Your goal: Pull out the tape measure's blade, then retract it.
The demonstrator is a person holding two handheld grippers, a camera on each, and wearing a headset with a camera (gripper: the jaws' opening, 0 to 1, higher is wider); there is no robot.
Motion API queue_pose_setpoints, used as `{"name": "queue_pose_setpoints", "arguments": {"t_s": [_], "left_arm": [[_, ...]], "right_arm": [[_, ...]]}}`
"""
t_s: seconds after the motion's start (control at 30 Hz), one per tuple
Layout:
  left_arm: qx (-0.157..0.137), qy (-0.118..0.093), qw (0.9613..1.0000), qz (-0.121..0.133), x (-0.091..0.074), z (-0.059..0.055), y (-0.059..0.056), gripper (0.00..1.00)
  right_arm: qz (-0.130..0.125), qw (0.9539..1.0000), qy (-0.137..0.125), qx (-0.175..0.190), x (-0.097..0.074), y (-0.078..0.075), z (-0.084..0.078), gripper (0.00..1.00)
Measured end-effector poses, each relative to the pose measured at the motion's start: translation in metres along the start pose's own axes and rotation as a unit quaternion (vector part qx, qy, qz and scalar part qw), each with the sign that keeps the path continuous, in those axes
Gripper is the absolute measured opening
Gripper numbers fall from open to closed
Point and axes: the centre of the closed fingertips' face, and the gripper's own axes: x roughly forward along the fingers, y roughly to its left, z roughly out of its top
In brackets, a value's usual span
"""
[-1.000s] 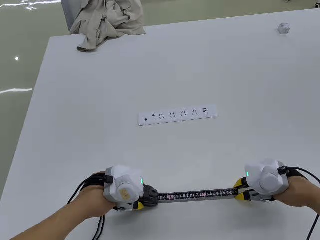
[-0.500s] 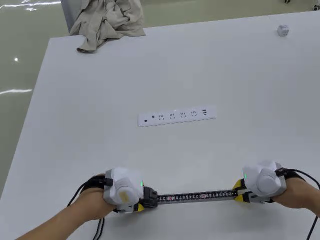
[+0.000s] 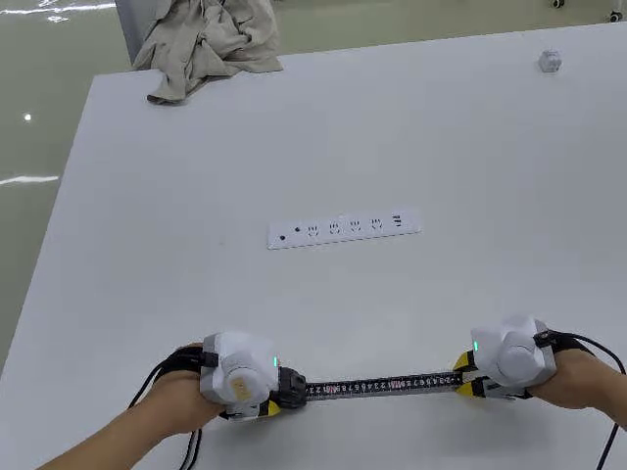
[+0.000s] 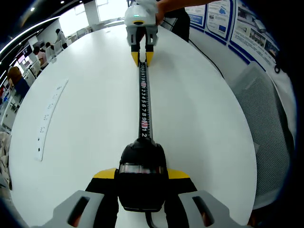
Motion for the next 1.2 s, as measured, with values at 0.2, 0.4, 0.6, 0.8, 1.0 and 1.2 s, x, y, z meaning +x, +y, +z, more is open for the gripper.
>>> {"name": "queue_pose_setpoints", "arguments": {"t_s": [0.2, 0.4, 0.6, 0.8, 1.0, 1.2], "left_arm": [[0.001, -0.001, 1.0000, 0.002, -0.0005, 0.0005, -0.0002, 0.35], [-0.001, -0.007, 1.0000, -0.001, 0.0001, 0.0008, 0.0000, 0.35], [-0.002, -0.007, 1.0000, -0.001, 0.0003, 0.0005, 0.0002, 0.35], [-0.007, -0.008, 0.9999, 0.004, 0.0001, 0.0000, 0.0010, 0.36], [-0.023, -0.013, 0.9996, 0.013, 0.0021, -0.0014, 0.0033, 0.39], [-0.033, -0.018, 0.9991, 0.018, -0.0012, 0.0008, 0.0060, 0.44]], "right_arm": [[-0.003, 1.0000, 0.001, 0.007, -0.0002, -0.0005, -0.0003, 0.15], [-0.004, 1.0000, 0.003, 0.005, -0.0007, -0.0003, -0.0002, 0.16], [-0.006, 1.0000, 0.004, 0.005, -0.0005, -0.0008, -0.0006, 0.16], [-0.010, 0.9999, 0.008, 0.004, -0.0007, -0.0026, -0.0005, 0.19], [-0.014, 0.9998, 0.009, 0.007, -0.0004, -0.0053, -0.0016, 0.22], [-0.016, 0.9997, 0.009, 0.016, -0.0005, -0.0059, -0.0016, 0.24]]}}
